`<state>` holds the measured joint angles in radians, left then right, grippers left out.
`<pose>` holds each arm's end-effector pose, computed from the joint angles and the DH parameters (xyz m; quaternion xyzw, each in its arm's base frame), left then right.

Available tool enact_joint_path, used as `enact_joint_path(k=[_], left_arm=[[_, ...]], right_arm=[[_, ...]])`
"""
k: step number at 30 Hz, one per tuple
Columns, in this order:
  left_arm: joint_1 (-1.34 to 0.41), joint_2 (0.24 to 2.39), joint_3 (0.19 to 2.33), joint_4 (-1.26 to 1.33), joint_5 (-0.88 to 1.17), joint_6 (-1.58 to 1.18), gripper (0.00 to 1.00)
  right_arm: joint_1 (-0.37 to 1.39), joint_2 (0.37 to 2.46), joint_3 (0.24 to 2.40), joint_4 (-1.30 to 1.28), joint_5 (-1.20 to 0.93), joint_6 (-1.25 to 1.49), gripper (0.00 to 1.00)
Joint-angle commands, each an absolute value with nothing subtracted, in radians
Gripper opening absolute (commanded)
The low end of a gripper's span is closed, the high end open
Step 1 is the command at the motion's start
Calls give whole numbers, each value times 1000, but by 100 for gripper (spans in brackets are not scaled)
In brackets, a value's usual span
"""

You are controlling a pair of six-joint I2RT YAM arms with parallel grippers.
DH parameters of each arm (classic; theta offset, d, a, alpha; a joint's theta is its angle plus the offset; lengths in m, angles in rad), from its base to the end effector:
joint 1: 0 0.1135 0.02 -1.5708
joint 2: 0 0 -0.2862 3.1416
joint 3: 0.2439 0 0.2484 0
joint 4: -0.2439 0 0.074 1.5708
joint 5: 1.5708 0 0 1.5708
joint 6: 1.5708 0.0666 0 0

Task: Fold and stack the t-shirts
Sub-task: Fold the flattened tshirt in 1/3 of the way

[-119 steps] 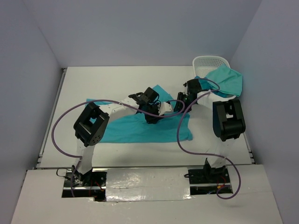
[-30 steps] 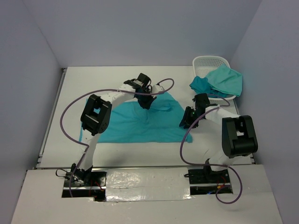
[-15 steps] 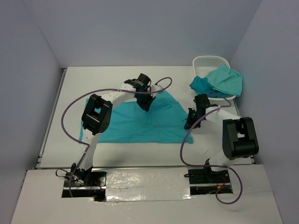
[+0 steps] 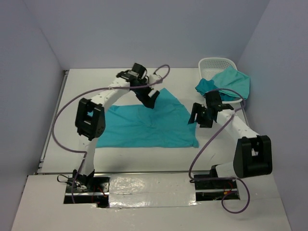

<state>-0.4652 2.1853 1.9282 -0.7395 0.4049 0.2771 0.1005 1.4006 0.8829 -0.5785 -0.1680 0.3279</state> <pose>0.4412 -0.2508 0.2305 0.3938 0.8549 -0.2180 0.2581 0.2720 0.0386 0.2042 0.0903 0.9645 0.1295 0.2116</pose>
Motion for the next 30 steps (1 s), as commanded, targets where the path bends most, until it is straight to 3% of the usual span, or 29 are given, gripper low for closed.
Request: enact_joint_path(k=[1,3,8,12,18,22,24,25,26,27,28,29,30], left_arm=[[-296,1933,1982,-825,425,307,99],[-220,1825,1927,-885,375,327,99],[41,1686,1545,-1124,196,408,99],[268,1608,1240,-1066,164,417,99],[305,1646,1092,-939,199,417,100],[308,1715,1029,-868,115,410,98],[307,1733,974,-813,53,416,84],[307,1741,963,-802,45,417,59],[308,1753,951,-798,43,417,43],[307,1759,948,-796,48,420,23],[308,1759,945,-782,41,416,8],[310,1749,936,-776,37,417,0],[311,1740,933,-775,32,420,0]], right_arm=[[103,1300,868,-672,-126,379,76],[103,1272,792,-657,-155,423,76],[103,1252,658,-520,-244,509,74],[104,1299,641,-443,-305,534,68],[115,1339,600,-400,-322,552,63],[115,1347,562,-403,-288,561,60],[115,1351,539,-396,-290,568,52],[114,1351,523,-390,-291,574,45],[115,1350,517,-390,-293,575,38],[115,1345,512,-396,-287,577,18],[114,1329,506,-416,-276,584,11],[110,1313,503,-426,-261,589,0],[109,1295,500,-442,-232,595,0]])
